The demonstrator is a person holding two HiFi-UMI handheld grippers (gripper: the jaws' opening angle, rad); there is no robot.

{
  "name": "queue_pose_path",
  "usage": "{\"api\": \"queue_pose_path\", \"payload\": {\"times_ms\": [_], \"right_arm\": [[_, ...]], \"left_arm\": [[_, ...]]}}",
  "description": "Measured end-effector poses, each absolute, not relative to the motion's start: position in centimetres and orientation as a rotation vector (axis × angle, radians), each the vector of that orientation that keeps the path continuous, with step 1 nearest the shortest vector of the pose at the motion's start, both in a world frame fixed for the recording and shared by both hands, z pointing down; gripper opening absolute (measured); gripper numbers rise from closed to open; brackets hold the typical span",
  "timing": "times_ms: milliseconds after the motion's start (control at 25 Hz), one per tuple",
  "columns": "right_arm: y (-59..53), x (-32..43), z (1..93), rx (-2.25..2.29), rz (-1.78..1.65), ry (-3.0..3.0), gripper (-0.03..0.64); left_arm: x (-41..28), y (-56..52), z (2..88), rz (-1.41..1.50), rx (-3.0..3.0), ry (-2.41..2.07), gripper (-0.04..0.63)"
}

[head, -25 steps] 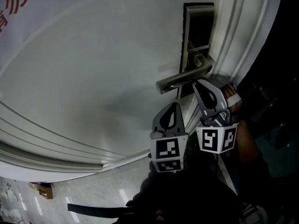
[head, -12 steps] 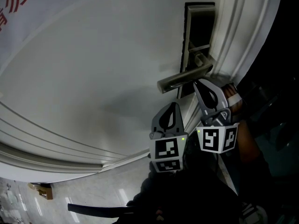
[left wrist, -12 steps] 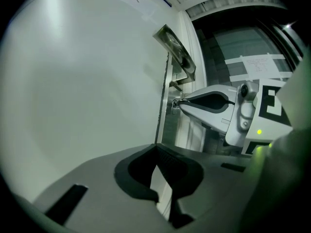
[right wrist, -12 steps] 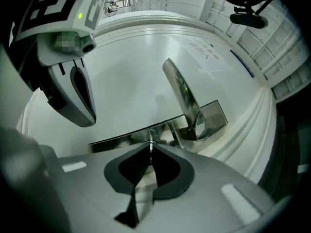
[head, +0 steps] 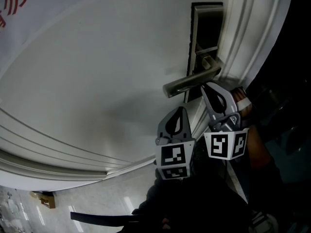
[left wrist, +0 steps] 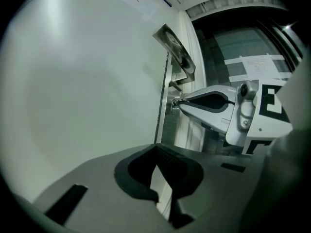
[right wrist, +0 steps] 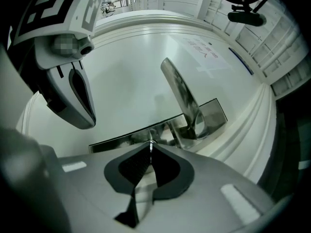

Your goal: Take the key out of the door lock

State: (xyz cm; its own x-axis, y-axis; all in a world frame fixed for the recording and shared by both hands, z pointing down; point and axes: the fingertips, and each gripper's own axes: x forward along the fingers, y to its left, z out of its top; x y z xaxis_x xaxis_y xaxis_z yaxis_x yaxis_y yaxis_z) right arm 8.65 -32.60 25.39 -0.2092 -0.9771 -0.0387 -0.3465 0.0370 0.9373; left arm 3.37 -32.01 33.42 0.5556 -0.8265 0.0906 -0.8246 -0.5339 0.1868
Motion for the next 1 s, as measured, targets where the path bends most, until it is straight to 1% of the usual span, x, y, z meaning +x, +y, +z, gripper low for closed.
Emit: {"api": "queue_pose_path", "payload": {"times_ms": [320,1000], "right_arm": [[-32.57,8.63,25.37,1.357,-1.189,-1.628,0.012],[-32.54,8.57,25.66,1.2,-1.331,-1.462,0.012]], "left_arm": [[3.09,-32.11,33.32,-0.013,2.584,-1.395,0.0],[3.06,-32.21,33.2,-0.015,2.588,-1.393,0.0]]}}
